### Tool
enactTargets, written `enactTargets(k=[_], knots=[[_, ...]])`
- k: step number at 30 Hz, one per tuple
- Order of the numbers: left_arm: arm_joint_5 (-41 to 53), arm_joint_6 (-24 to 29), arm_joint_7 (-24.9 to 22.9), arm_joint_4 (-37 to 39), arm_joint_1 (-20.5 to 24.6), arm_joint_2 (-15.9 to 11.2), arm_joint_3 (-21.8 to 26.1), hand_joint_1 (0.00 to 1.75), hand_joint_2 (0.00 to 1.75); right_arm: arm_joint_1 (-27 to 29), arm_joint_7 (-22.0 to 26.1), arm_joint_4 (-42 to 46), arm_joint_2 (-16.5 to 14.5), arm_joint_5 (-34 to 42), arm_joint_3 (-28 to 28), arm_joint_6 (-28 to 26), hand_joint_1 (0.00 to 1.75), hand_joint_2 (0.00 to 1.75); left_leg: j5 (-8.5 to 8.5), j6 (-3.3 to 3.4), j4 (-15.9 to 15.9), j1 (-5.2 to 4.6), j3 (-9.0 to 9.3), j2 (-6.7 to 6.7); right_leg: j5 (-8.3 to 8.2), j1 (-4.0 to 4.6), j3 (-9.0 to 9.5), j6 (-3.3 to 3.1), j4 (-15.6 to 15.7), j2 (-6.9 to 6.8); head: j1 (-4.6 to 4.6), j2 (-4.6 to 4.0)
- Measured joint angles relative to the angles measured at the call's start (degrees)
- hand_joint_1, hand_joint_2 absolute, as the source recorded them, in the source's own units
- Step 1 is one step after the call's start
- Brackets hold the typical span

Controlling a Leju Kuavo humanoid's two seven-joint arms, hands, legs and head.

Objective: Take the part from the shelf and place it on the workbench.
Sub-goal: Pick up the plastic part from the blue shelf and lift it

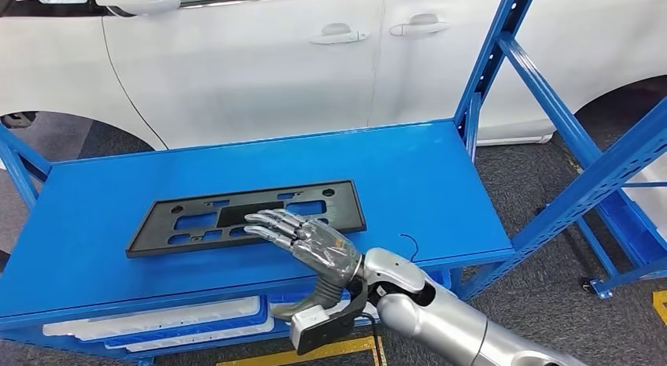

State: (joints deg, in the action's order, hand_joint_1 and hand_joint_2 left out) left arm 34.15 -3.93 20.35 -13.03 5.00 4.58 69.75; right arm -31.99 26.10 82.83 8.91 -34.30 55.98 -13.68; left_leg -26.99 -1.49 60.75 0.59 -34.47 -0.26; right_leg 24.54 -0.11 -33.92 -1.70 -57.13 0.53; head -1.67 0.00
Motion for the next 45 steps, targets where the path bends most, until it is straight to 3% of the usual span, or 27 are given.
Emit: enactTargets(k=[2,5,6,7,9,10,11,12,13,15,17,21,23,25,26,27,29,31,32,36,38,40,41,42,43,45], knots=[[0.1,0.2,0.1,0.0,0.1,0.1,0.0,0.0,0.0,-1.5,-0.9,-2.2,-1.7,-2.9,1.8,-3.6,0.0,1.75,1.17,0.67,-3.6,-0.27,1.27,0.04,0.19,0.15,0.0,0.53,-0.1,0.03,0.01,0.0],[0.4,0.4,0.4,0.0,-0.1,0.4,0.0,0.0,0.0,-3.5,-2.5,-5.9,-4.3,-6.4,4.5,-8.2,0.0,1.75,1.91,1.57,-4.0,-0.1,1.6,0.08,0.59,0.31,-0.04,1.41,-0.3,0.0,0.06,0.0],[0.5,0.4,0.6,0.0,-0.2,0.5,0.0,0.0,0.0,-4.1,-2.9,-7.0,-5.0,-7.2,5.3,-9.2,0.0,1.75,2.08,1.85,-4.2,0.06,1.74,0.11,1.43,0.31,-0.47,1.66,-1.5,-0.05,0.2,0.0],[0.6,0.4,0.8,0.0,-0.1,0.6,0.0,0.0,0.0,-4.6,-3.3,-8.1,-5.7,-7.9,6.1,-10.0,0.0,1.75,2.22,2.11,-4.5,0.21,1.86,0.15,2.91,0.25,-1.49,1.89,-3.9,-0.1,0.3,0.0],[0.8,0.2,1.1,0.0,0.0,0.7,0.0,0.0,0.0,-5.3,-4.1,-10.6,-6.9,-9.2,7.7,-11.3,0.0,1.75,2.19,2.39,-4.5,0.14,1.89,0.14,6.8,-0.01,-5.07,2.25,-11.7,-0.18,0.54,0.0],[1.0,0.2,1.2,0.0,-0.1,0.7,0.0,0.0,0.0,-5.3,-4.5,-12.0,-7.6,-9.9,8.6,-11.7,0.0,1.75,2.15,2.42,-4.4,0.11,1.88,0.12,8.05,-0.12,-6.82,2.37,-15.2,-0.19,0.54,0.0],[1.1,0.1,1.2,0.0,-0.1,0.7,-0.1,0.0,0.0,-5.4,-5.0,-13.3,-8.3,-10.5,9.4,-12.0,0.0,1.75,2.09,2.4,-4.4,0.1,1.89,0.11,8.22,-0.19,-7.75,2.42,-16.9,-0.2,0.55,0.0],[1.3,0.1,1.2,0.0,-0.1,0.7,-0.1,0.0,0.0,-5.4,-5.5,-14.5,-9.0,-11.0,10.1,-12.1,0.0,1.75,2.01,2.34,-4.3,0.09,1.91,0.08,7.3,-0.23,-7.56,2.39,-16.3,-0.22,0.55,0.0],[1.4,0.1,1.2,0.0,-0.1,0.8,-0.1,0.0,0.0,-5.4,-5.9,-15.7,-9.8,-11.4,10.8,-12.2,0.0,1.75,1.89,2.24,-4.2,0.09,1.98,0.06,5.45,-0.25,-6.18,2.26,-13.4,-0.23,0.55,0.0],[1.5,0.1,1.2,0.0,0.0,0.9,-0.3,0.0,0.0,-5.6,-6.4,-17.2,-11.2,-11.8,11.7,-12.3,0.0,1.75,1.57,1.88,-4.0,-0.02,2.11,-0.01,1.93,-0.12,-2.06,1.78,-5.1,-0.29,0.54,0.0],[1.6,0.1,1.2,0.0,0.0,1.0,-0.4,0.0,0.0,-5.9,-6.9,-18.5,-12.2,-12.2,12.4,-12.3,0.0,1.75,1.33,1.34,-3.8,-0.17,2.09,-0.06,0.81,0.13,-0.03,1.28,-0.8,-0.31,0.5,0.0],[2.1,0.1,1.0,0.0,0.0,1.0,-0.6,0.0,0.0,-6.4,-10.1,-21.8,-14.7,-14.7,13.3,-11.7,0.0,1.75,0.43,-0.08,-2.9,0.07,1.82,-0.04,0.63,0.14,0.3,0.1,0.0,-0.24,0.49,0.0],[2.4,0.2,0.8,0.0,0.0,1.0,-0.8,0.0,0.0,-7.1,-12.4,-24.7,-16.8,-16.6,13.5,-11.6,0.0,1.75,-2.53,-0.7,2.3,0.21,-0.51,-0.02,0.54,-0.06,0.56,-0.36,0.4,-0.29,0.4,0.0],[2.6,0.2,0.5,0.0,0.0,1.0,-1.0,0.0,0.0,-7.9,-14.1,-28.3,-19.0,-18.1,13.5,-11.5,0.0,1.75,-5.86,-1.14,10.2,0.29,-4.39,-0.02,0.64,0.02,0.59,-0.57,0.3,-0.3,0.37,0.0],[2.6,0.2,0.3,0.0,0.0,1.0,-1.1,0.0,0.0,-8.2,-14.4,-29.9,-19.9,-18.5,13.5,-11.5,0.0,1.75,-6.3,-1.26,12.5,0.32,-5.68,-0.01,0.7,0.07,0.61,-0.62,0.3,-0.3,0.38,0.0],[2.7,0.1,0.3,0.0,-0.1,1.0,-1.1,0.0,0.0,-8.4,-14.6,-31.3,-20.6,-18.8,13.5,-11.6,0.0,1.75,-5.53,-1.28,12.6,0.32,-5.84,-0.01,0.78,0.1,0.66,-0.62,0.2,-0.29,0.38,0.0],[2.9,0.1,0.2,0.0,-0.1,0.9,-1.2,0.0,0.0,-9.0,-15.2,-33.8,-22.0,-19.8,13.3,-12.1,0.0,1.75,-1.4,-1.08,6.1,0.33,-2.89,0.01,1.02,0.1,0.9,-0.51,0.0,-0.2,0.38,0.0],[3.1,0.1,0.2,0.0,0.0,0.8,-1.3,0.0,0.0,-9.8,-16.4,-36.4,-23.3,-21.1,12.9,-12.8,0.0,1.75,1.38,-0.53,-1.3,0.16,0.74,-0.02,1.25,0.29,1.02,-0.16,-0.1,-0.1,0.38,0.0],[3.3,0.1,0.2,0.0,0.1,0.8,-1.4,0.0,0.0,-10.2,-17.2,-37.7,-24.0,-21.7,12.6,-13.1,0.0,1.75,1.76,-0.2,-3.2,0.04,1.58,-0.05,1.31,0.38,0.99,0.08,-0.2,-0.08,0.4,0.0],[4.2,-0.2,-0.1,0.0,0.3,0.8,-1.8,0.0,0.0,-11.0,-19.4,-42.9,-25.9,-24.2,10.7,-14.3,0.0,1.75,1.88,1.07,-4.0,0.13,1.8,-0.08,1.88,0.38,0.68,1.22,-0.9,-0.13,0.48,0.0],[4.4,-0.2,-0.2,0.0,0.5,0.8,-2.1,0.0,0.0,-11.5,-20.1,-45.1,-26.6,-25.3,10.0,-14.8,0.0,1.75,2.05,1.65,-4.3,0.36,1.91,0.06,4.49,0.24,-1.34,1.81,-5.2,-0.19,0.6,0.0],[4.5,-0.2,-0.4,0.0,0.6,0.8,-2.4,0.0,0.0,-11.7,-20.8,-47.1,-26.9,-26.1,9.5,-15.1,0.0,1.75,1.98,1.94,-4.3,0.32,1.87,0.13,8.03,0.03,-5.3,2.21,-13.3,-0.22,0.67,0.0],[4.5,-0.2,-0.4,0.0,0.7,0.8,-2.5,0.0,0.0,-11.7,-21.2,-47.9,-27.0,-26.4,9.4,-15.1,0.0,1.75,1.93,1.98,-4.2,0.31,1.87,0.12,8.85,-0.08,-6.88,2.33,-16.4,-0.22,0.67,0.0],[4.5,-0.2,-0.5,0.0,0.7,0.7,-2.5,0.0,0.0,-11.6,-21.6,-48.5,-27.0,-26.7,9.3,-15.1,0.0,1.75,1.87,1.98,-4.1,0.3,1.89,0.1,8.52,-0.16,-7.49,2.37,-17.3,-0.23,0.67,0.0],[4.5,-0.2,-0.6,0.0,0.7,0.7,-2.6,0.0,0.0,-11.6,-22.0,-49.1,-27.1,-27.1,9.3,-15.1,0.0,1.75,1.8,1.94,-4.1,0.3,1.95,0.06,7.09,-0.22,-6.92,2.31,-15.8,-0.23,0.68,0.0],[4.5,-0.3,-0.6,0.0,0.7,0.8,-2.7,0.0,0.0,-11.8,-22.9,-49.8,-27.4,-27.8,9.3,-15.0,0.0,1.75,1.56,1.68,-3.9,0.3,2.11,0.0,3.08,-0.2,-3.26,1.9,-7.9,-0.25,0.68,0.0]])
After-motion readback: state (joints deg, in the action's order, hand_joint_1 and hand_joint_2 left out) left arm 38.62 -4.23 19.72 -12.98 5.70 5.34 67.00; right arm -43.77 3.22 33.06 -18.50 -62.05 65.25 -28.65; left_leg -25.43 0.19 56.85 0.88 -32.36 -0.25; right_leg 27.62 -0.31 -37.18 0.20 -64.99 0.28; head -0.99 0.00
